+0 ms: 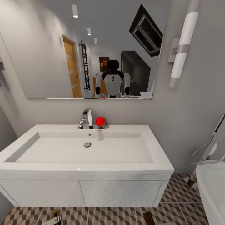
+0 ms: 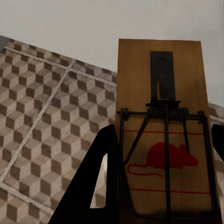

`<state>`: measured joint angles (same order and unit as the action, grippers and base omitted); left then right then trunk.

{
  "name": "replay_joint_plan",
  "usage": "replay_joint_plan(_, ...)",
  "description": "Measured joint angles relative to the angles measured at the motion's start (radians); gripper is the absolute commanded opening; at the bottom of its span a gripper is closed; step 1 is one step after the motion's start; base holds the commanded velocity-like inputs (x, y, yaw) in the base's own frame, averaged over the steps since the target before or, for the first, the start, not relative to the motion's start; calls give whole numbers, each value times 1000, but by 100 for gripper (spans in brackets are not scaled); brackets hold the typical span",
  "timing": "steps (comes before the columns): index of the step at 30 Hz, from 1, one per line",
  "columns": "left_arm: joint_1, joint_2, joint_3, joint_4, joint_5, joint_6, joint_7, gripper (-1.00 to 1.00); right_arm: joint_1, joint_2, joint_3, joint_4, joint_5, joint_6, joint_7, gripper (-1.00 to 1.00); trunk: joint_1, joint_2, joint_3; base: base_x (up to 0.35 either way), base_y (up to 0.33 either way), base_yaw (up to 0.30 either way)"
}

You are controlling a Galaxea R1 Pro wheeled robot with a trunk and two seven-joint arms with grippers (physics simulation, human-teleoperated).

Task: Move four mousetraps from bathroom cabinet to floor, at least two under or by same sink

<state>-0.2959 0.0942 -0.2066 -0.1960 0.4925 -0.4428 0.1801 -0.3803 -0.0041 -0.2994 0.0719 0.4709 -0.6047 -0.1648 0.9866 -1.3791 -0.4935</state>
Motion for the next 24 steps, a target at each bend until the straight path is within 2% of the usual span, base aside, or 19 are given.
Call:
replay_joint_plan(11, 0, -8, -4, 0, -1, 0, 0, -100, 0, 0, 4, -1, 10, 2, 1, -100, 42, -77, -34, 0, 0, 0)
replay_joint_plan(24, 0, -3, 0, 0, -3, 6, 5, -100, 0, 0, 4, -1, 12, -2, 2, -100, 92, -168, -75, 0, 0, 0)
